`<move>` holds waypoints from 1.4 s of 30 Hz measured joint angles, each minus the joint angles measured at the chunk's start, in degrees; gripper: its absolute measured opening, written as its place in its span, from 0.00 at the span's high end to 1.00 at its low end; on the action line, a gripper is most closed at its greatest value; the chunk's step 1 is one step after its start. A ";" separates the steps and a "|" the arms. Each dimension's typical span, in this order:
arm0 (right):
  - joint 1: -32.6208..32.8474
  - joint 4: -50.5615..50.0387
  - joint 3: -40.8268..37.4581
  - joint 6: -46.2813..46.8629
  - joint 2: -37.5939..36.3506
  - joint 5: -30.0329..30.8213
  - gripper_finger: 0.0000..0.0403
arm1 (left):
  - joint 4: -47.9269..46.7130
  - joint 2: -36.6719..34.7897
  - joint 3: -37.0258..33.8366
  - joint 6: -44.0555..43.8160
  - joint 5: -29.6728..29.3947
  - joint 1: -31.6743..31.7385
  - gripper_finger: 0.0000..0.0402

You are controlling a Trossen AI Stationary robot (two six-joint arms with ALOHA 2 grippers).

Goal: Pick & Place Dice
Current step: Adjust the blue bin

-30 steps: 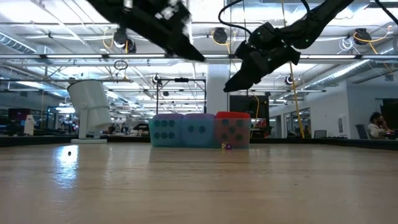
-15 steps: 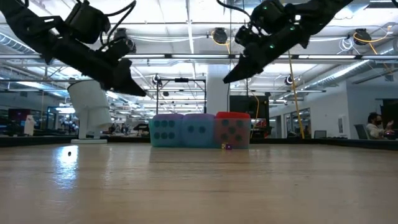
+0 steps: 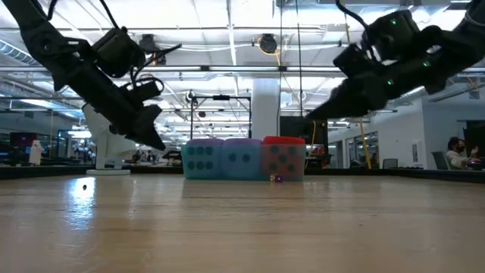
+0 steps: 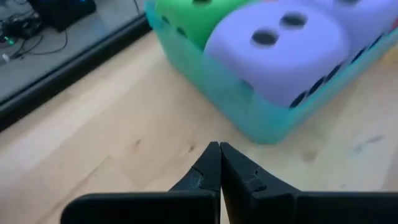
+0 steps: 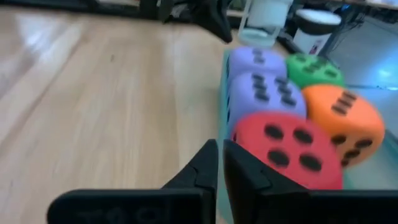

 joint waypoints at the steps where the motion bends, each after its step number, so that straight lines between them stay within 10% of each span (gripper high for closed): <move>1: 0.00 0.03 -0.86 -0.66 -0.14 0.00 0.96 | 0.07 0.59 0.00 0.48 -0.05 0.33 0.99; 11: 0.02 -0.24 -2.71 -3.56 -0.08 -16.64 1.00 | 0.17 0.60 0.07 0.67 4.66 4.27 0.99; 42: -2.25 -2.97 6.06 -3.96 15.32 -1.70 1.00 | 1.59 0.60 0.13 1.21 9.22 4.14 1.00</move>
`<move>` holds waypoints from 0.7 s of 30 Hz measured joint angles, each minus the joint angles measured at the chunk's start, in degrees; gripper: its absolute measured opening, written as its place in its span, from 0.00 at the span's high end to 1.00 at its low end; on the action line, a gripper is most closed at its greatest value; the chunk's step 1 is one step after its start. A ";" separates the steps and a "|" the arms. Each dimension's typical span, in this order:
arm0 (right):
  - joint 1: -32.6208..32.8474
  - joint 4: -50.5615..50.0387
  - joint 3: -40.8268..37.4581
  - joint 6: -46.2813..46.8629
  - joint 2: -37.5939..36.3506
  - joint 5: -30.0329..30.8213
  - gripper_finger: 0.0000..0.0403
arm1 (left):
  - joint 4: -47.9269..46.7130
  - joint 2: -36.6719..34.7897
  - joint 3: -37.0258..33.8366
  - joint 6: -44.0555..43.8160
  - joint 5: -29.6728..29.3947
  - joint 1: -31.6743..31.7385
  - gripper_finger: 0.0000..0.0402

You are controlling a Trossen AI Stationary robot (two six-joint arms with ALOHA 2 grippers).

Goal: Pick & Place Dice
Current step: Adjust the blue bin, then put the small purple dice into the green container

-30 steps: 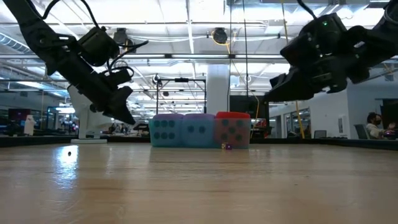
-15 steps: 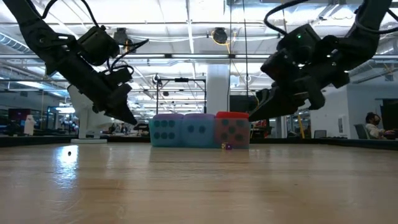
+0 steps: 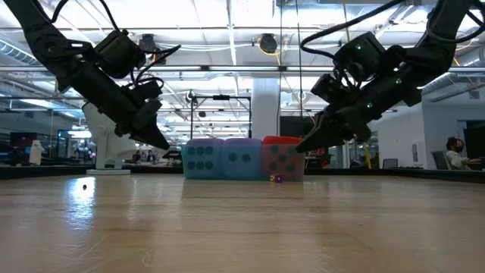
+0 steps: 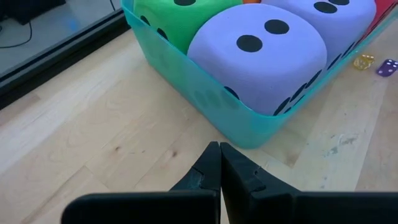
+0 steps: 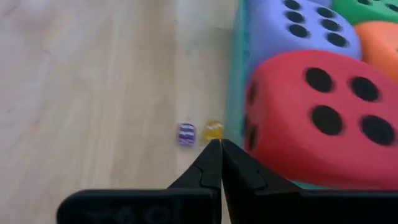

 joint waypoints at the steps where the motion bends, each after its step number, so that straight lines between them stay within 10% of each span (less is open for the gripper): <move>1: -0.13 -0.13 0.00 0.13 0.00 0.66 1.00 | 0.01 0.00 0.02 -0.03 0.02 0.00 1.00; 21: 0.67 5.69 -0.07 0.81 -0.33 6.50 1.00 | 1.42 -1.85 0.07 5.82 1.82 -1.45 1.00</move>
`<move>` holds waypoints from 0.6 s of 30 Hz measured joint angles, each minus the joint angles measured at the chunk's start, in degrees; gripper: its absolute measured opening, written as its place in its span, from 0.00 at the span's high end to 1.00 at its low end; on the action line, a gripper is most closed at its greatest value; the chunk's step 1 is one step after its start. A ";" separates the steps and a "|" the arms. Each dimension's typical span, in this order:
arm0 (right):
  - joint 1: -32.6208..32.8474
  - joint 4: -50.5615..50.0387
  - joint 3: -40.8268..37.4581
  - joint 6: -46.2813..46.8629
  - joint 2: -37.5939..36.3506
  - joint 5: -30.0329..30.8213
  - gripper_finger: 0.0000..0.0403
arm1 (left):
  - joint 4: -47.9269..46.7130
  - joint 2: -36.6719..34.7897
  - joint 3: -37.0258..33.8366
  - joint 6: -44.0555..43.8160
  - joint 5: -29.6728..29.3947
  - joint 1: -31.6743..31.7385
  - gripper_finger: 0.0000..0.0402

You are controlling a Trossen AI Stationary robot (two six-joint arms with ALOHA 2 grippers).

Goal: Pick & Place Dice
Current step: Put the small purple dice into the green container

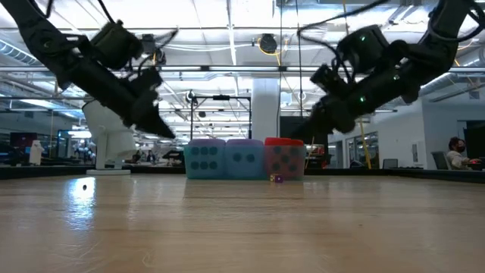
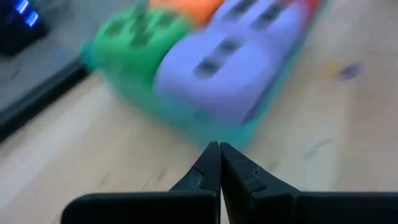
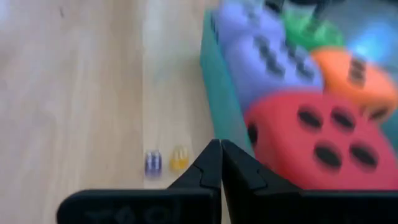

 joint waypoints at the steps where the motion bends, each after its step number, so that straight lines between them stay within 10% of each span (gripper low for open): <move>1: 0.42 1.36 0.00 0.04 -0.43 0.01 1.00 | 0.91 -0.92 0.00 0.92 1.23 -0.69 1.00; 6: 2.59 5.85 -0.04 1.02 -2.57 0.03 1.00 | 1.90 -6.79 0.02 8.95 7.19 -6.26 1.00; 18: 4.44 5.50 0.00 3.33 -6.28 0.02 1.00 | -7.35 -21.71 0.02 14.24 -4.39 -20.97 1.00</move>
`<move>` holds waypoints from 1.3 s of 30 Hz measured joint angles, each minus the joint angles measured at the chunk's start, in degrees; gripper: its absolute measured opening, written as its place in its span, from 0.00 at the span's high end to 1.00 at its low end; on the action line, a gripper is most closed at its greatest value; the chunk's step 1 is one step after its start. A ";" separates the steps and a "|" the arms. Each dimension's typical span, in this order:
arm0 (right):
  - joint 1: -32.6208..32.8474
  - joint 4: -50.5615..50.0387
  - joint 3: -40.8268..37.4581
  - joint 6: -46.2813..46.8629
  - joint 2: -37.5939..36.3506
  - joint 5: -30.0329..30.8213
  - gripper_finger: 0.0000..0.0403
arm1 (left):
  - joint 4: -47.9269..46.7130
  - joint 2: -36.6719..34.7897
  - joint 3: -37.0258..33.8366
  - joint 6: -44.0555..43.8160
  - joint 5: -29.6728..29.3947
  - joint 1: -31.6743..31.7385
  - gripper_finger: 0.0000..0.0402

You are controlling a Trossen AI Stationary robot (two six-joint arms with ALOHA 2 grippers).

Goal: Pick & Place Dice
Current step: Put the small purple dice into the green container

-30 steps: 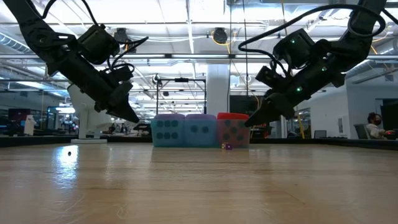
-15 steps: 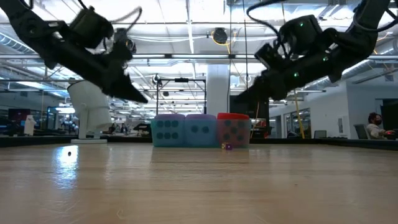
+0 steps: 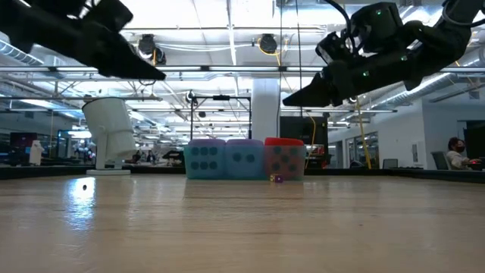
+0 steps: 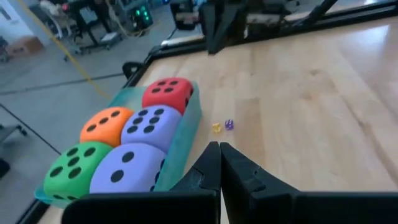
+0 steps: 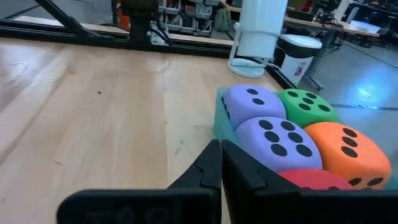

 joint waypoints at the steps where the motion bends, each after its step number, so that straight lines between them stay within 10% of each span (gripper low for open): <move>1: -0.02 -0.07 0.00 -0.01 0.04 0.06 1.00 | -0.72 -1.28 0.00 0.09 -0.69 -1.01 1.00; 20: 1.58 -0.76 0.00 3.12 0.02 3.28 0.91 | -4.56 -27.42 -10.19 -4.50 -1.19 1.35 1.00; 31: 16.72 -6.47 1.88 1.08 4.13 27.64 0.69 | -4.85 -28.22 -10.19 -5.58 -0.91 2.34 0.99; 39: 18.67 -0.08 1.88 10.50 16.65 29.97 0.48 | -4.85 -28.22 -10.19 -7.57 -0.65 2.34 0.97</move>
